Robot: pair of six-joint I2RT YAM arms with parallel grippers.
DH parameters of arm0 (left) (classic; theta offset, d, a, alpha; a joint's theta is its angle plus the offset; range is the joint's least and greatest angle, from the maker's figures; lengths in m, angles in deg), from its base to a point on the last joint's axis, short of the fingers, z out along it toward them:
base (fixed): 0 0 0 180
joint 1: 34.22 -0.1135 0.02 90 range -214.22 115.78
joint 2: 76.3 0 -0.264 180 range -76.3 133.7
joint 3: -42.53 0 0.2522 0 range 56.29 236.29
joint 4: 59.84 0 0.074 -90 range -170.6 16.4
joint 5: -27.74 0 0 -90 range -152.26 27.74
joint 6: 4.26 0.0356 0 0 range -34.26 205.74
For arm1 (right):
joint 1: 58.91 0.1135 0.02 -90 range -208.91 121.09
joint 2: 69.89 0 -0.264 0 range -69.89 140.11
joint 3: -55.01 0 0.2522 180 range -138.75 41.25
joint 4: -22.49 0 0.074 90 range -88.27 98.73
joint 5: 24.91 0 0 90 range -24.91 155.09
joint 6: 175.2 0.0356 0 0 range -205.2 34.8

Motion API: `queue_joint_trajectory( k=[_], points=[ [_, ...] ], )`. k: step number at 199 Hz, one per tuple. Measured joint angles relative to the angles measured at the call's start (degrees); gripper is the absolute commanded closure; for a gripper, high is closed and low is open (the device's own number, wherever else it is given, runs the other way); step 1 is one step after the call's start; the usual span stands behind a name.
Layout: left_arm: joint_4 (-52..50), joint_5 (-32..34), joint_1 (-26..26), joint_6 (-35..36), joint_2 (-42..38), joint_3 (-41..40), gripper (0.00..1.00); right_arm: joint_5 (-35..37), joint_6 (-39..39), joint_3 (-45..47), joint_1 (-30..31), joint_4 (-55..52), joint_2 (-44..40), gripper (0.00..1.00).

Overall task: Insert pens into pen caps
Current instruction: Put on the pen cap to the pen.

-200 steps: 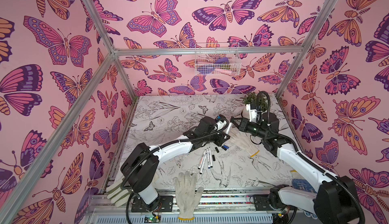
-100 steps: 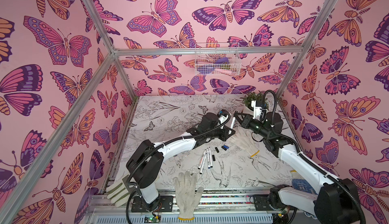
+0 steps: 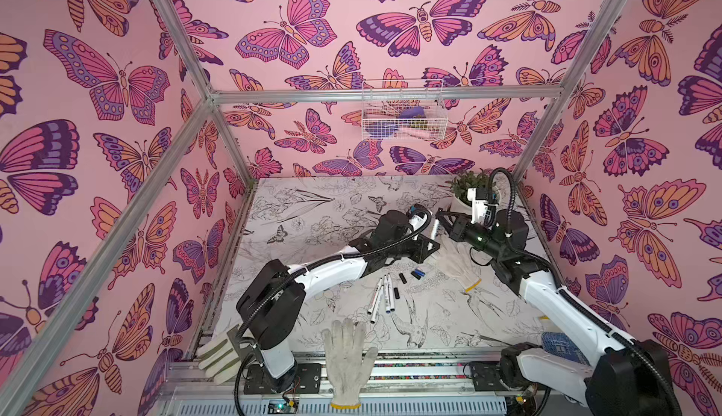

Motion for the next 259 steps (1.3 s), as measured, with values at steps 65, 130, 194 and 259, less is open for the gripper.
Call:
queue_joint_trajectory(
  k=[65, 130, 194, 259],
  points=[
    [-3.02, 4.59, 1.16, -0.39, 0.00, 2.45, 1.00, -0.04, -3.37, -0.55, -0.15, 0.00, 0.04, 1.00],
    [-5.01, 5.11, 2.38, 1.40, 0.00, 2.45, 1.00, -0.04, -7.50, 1.53, -0.13, -2.82, -3.41, 1.00],
    [-5.95, 6.34, 2.27, 3.50, 0.00, 2.99, 1.00, -0.07, -9.97, 0.15, 0.31, -4.26, -2.54, 1.00],
    [-7.58, 6.60, 1.84, 4.59, 0.00, 3.23, 1.00, 0.94, -13.64, -1.60, 2.01, -6.95, -1.55, 1.00]
  ],
)
